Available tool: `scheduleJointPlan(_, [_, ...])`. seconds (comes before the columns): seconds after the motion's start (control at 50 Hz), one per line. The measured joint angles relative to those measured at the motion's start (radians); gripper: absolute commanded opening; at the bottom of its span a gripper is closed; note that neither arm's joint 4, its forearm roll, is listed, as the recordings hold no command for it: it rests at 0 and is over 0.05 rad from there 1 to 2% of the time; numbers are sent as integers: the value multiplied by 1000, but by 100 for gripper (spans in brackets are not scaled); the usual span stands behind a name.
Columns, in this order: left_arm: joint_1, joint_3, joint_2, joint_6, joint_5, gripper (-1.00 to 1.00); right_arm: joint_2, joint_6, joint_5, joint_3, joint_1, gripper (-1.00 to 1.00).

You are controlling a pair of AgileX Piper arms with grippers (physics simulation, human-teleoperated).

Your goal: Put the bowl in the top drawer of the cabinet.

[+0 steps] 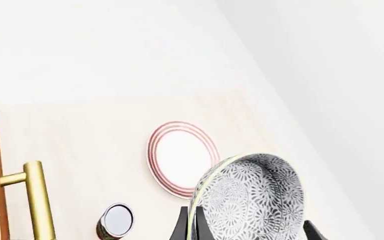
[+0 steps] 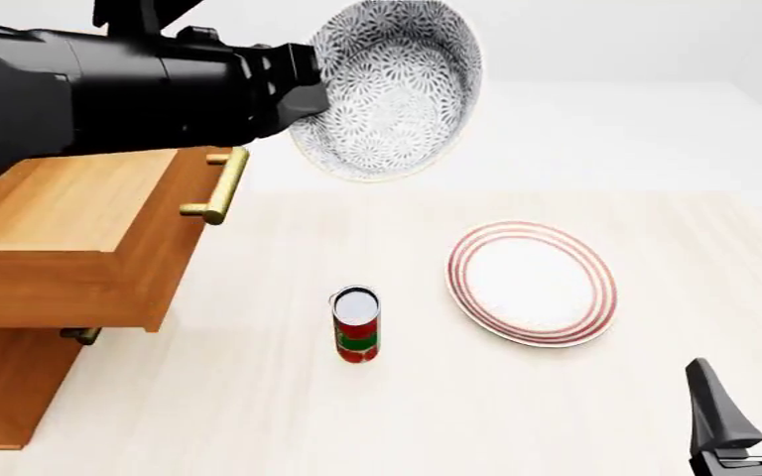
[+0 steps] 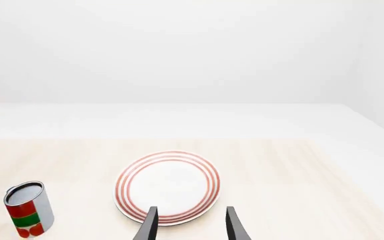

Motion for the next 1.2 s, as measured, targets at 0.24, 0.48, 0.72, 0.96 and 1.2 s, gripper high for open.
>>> scheduleJointPlan(0.24, [75,-19,-20,4,22,-100,1,0,-1,0,0,100])
scheduleJointPlan(0.48, [139,-35,-32,5,36,-100,1,0,-1,0,0,100])
scheduleJointPlan(0.72, [201,-37,-53,3,46,-100,11,0,4,-15,0,100])
scheduleJointPlan(0.96, [271,-28,-79,-2,53,-100,14,0,5,-20,0,100])
scheduleJointPlan(1.2, [353,-23,-106,-3,64,-100,15,0,6,-21,0,100])
